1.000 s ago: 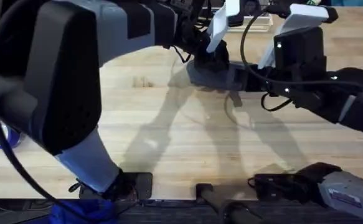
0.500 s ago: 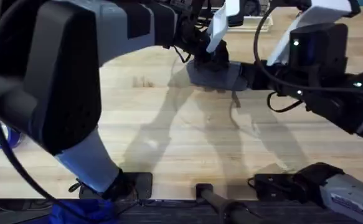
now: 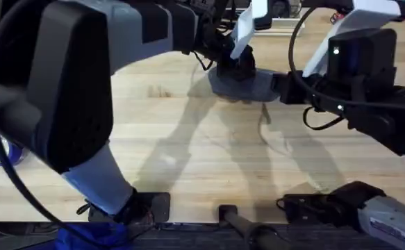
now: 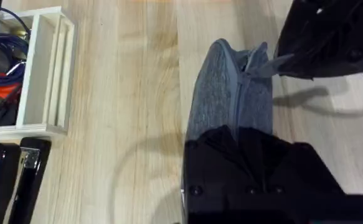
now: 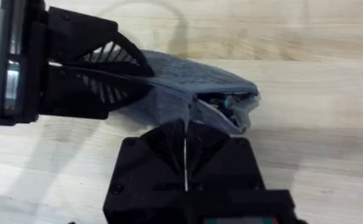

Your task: Unzip the bag, pick up the pens from the table one at a time and place them inside, then zip the bag closed.

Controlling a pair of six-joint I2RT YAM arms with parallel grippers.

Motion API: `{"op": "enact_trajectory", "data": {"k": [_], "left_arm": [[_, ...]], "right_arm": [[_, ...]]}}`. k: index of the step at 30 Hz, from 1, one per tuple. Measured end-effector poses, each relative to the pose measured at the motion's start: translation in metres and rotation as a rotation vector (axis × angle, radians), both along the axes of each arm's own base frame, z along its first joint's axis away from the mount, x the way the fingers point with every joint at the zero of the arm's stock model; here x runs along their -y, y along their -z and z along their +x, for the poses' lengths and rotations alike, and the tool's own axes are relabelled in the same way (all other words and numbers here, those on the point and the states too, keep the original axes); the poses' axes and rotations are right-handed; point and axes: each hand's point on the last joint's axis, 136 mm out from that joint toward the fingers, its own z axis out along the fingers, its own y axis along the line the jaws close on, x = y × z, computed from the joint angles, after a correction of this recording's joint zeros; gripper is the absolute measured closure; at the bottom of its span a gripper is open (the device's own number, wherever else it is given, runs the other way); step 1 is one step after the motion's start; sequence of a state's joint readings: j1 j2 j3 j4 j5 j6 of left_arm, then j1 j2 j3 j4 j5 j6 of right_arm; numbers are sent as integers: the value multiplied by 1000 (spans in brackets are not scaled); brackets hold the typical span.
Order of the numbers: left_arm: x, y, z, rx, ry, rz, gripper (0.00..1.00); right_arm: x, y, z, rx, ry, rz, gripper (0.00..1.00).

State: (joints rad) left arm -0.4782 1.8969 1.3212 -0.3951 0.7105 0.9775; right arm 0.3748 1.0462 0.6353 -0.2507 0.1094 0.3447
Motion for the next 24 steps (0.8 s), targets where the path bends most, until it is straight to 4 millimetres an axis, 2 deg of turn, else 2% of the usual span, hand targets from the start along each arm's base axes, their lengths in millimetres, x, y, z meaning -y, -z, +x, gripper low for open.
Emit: {"op": "enact_trajectory", "data": {"k": [10, 24], "left_arm": [[0, 0, -1, -3, 1, 1, 959], [0, 0, -1, -5, 2, 1, 959]], "right_arm": [[12, 4, -2, -11, 43, -49, 970], [46, 13, -2, -65, 161, -54, 970]]}}
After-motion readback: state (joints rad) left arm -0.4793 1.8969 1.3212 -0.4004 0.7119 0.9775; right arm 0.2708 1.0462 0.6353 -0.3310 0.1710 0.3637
